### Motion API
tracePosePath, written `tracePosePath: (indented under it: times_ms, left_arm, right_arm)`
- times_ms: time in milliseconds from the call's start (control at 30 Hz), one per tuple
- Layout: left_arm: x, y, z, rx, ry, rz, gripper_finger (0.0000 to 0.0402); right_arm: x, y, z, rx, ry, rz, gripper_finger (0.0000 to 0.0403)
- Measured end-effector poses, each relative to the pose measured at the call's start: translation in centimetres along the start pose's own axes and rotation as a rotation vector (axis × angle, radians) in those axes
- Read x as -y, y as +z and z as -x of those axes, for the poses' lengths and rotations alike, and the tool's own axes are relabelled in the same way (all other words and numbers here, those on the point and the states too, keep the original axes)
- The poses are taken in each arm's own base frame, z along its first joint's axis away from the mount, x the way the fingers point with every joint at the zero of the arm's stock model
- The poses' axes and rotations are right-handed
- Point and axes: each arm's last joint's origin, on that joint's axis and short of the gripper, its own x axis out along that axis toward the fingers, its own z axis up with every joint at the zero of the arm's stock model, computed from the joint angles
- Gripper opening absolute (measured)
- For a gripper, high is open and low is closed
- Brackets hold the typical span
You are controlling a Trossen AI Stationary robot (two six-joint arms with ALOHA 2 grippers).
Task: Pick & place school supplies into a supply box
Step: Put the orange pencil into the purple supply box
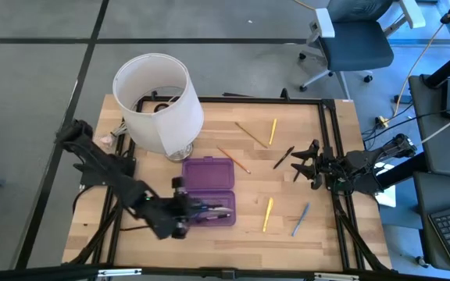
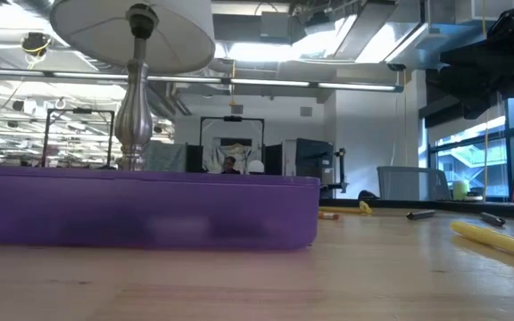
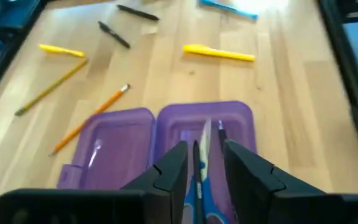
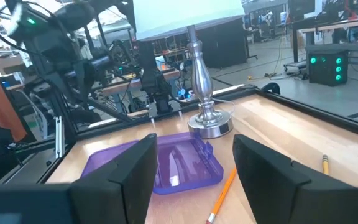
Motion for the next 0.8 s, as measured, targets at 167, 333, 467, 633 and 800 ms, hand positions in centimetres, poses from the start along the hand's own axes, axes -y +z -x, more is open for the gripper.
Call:
tracePosePath:
  times_ms: [167,333,467,633,800]
  left_arm:
    - [-0.2,-3.3,0.7,0.031,-0.134,0.196,0.0095]
    - [-0.7,-6.5,0.8,0.06,-0.193,0.256,0.0093]
    - [-1.6,-8.6,1.4,0.103,-0.193,0.259,0.0095]
    - [-2.9,-10.7,2.7,0.188,-0.24,0.3,0.0097]
    - [-4.5,-12.2,3.4,0.251,-0.29,0.332,0.0095]
  right_arm:
    - [0.0,0.0,0.0,-0.005,0.0,-0.042,0.0215]
    - [0.0,-0.1,0.0,-0.005,0.0,-0.119,0.0215]
    - [0.0,-0.1,0.0,-0.008,0.008,-0.159,0.0215]
    - [-0.2,-0.1,-0.2,-0.018,0.017,-0.159,0.0215]
    - [-0.6,0.0,-0.9,-0.086,-0.012,-0.167,0.0215]
